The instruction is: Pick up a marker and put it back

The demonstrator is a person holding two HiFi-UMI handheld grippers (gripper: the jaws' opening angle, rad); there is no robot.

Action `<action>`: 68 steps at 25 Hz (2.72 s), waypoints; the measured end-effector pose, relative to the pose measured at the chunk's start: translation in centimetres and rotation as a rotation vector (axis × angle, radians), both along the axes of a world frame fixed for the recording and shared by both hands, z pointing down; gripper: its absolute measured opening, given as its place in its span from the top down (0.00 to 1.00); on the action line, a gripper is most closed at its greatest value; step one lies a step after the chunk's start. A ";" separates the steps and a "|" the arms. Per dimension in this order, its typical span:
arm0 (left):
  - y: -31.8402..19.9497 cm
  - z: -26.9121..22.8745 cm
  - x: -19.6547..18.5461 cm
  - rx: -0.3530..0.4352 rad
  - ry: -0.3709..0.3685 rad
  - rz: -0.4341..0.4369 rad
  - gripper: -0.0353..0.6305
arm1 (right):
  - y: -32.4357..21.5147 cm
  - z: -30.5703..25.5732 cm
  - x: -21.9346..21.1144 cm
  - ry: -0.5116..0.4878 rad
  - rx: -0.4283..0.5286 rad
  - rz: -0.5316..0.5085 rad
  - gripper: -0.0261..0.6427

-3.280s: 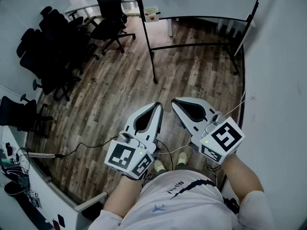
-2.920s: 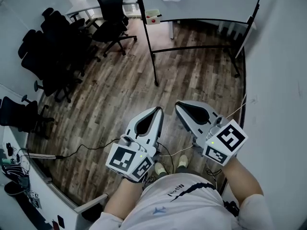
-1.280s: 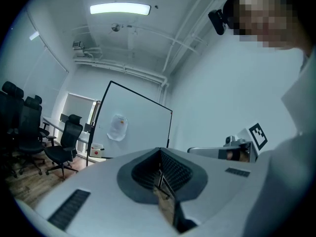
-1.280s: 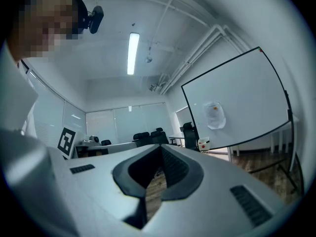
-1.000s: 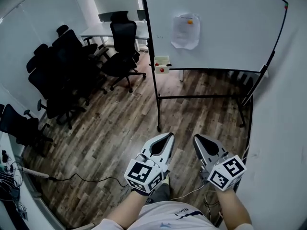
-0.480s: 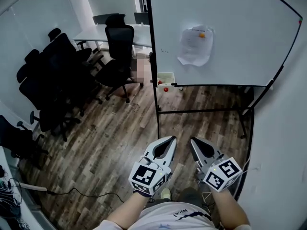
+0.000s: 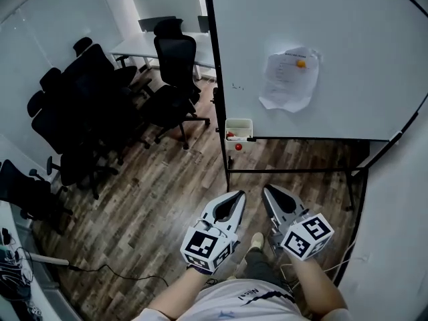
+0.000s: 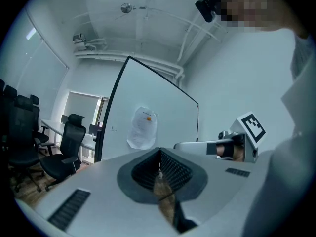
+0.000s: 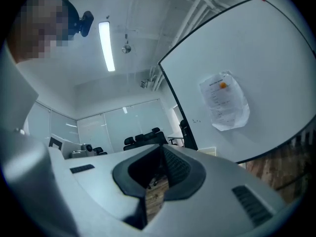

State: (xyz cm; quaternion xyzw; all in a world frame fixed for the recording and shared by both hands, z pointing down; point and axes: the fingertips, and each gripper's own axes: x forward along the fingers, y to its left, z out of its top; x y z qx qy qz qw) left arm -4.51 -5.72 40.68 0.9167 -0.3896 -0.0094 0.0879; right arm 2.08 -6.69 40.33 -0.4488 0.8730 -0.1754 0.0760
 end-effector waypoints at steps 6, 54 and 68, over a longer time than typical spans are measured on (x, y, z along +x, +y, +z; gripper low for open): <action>-7.6 0.8 2.3 -0.023 -0.036 -0.067 0.93 | -8.8 2.6 2.5 -0.035 -0.066 -0.070 0.94; -25.9 11.7 0.7 -0.199 -0.043 -0.077 0.93 | -27.4 21.2 2.8 -0.182 -0.526 0.025 0.83; -25.1 8.3 1.8 -0.155 -0.040 -0.079 0.93 | -26.3 12.4 4.1 -0.172 -0.393 -0.031 0.83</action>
